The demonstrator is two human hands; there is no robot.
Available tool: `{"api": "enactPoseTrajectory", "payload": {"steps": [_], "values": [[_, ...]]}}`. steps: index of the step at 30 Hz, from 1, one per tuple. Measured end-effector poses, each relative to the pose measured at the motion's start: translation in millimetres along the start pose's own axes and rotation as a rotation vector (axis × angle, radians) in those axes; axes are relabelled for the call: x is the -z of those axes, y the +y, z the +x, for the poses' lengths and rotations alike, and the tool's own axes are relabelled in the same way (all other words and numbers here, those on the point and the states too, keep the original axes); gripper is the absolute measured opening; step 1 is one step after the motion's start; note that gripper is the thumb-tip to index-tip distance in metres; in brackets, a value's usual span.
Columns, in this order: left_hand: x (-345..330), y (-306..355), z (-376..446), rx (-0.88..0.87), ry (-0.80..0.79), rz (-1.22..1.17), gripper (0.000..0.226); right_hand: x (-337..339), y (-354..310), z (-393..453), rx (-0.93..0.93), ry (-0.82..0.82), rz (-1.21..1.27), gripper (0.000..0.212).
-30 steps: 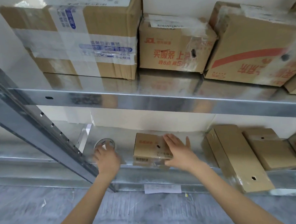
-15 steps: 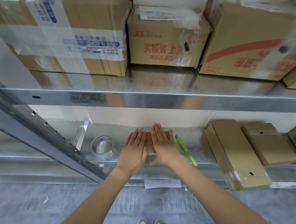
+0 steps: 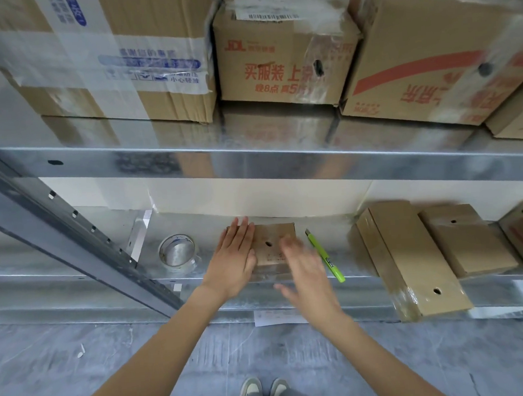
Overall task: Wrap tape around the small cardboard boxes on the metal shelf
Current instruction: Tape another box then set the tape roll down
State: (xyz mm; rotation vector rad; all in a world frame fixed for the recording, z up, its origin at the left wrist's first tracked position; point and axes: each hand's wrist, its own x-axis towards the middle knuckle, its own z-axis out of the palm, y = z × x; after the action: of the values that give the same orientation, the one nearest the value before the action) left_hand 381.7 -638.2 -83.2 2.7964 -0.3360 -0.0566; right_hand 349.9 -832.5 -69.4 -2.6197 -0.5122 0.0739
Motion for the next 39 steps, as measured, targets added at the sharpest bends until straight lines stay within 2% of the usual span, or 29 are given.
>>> {"api": "enactPoseTrajectory", "payload": {"steps": [2,3,4,6,7,8,10,11,12,14,16,18,19,21,24,28,33,36,39], "values": [[1,3,-8,0.109,0.075,-0.249,0.064,8,10,6,-0.254,0.026,0.346,0.100],[3,7,-13,0.198,0.122,-0.460,0.068,12,11,10,-0.345,-0.002,0.567,0.091],[6,13,-17,0.291,0.161,-0.716,0.073,14,12,14,-0.382,-0.034,0.752,0.071],[11,24,-22,0.448,0.220,-1.175,0.081,15,14,20,-0.355,0.002,0.799,0.034],[12,27,-21,0.504,0.250,-1.277,0.081,16,15,23,-0.350,0.047,0.750,0.023],[14,28,-19,0.535,0.278,-1.300,0.076,18,16,26,-0.362,0.106,0.694,0.018],[17,24,-10,0.535,0.303,-1.168,0.056,20,18,37,-0.396,0.264,0.574,0.040],[16,20,-4,0.537,0.292,-1.073,0.053,21,19,43,-0.429,0.290,0.518,0.048],[13,17,1,0.558,0.261,-1.005,0.055,21,20,50,-0.469,0.262,0.449,0.053],[7,15,9,0.613,0.159,-0.961,0.058,17,22,61,-0.537,0.095,0.338,0.059],[-5,12,13,0.602,0.114,-1.032,0.039,10,21,65,-0.587,-0.032,0.294,0.056],[-11,12,13,0.589,0.145,-1.101,0.022,2,19,67,-0.618,-0.049,0.227,0.051],[-11,12,14,0.588,0.166,-1.111,0.021,-1,18,70,-0.574,-0.035,0.131,0.057],[-13,11,16,0.583,0.187,-1.087,0.026,-4,8,77,-0.375,-0.040,-0.015,0.066],[-15,10,16,0.555,0.195,-1.058,0.025,-15,-5,85,-0.139,-0.205,-0.128,0.073],[-17,9,20,0.573,0.182,-1.061,0.024,-17,-7,80,-0.094,-0.283,-0.330,0.075],[-20,7,21,0.607,0.157,-1.065,0.028,-23,-14,0,0.112,-0.243,-0.208,0.075],[-18,7,20,0.590,0.158,-1.071,0.025,-26,-19,-33,0.130,-0.279,-0.240,0.069],[-15,8,22,0.600,0.155,-1.073,0.024,-24,-19,-27,0.153,-0.220,-0.249,0.067]]}}
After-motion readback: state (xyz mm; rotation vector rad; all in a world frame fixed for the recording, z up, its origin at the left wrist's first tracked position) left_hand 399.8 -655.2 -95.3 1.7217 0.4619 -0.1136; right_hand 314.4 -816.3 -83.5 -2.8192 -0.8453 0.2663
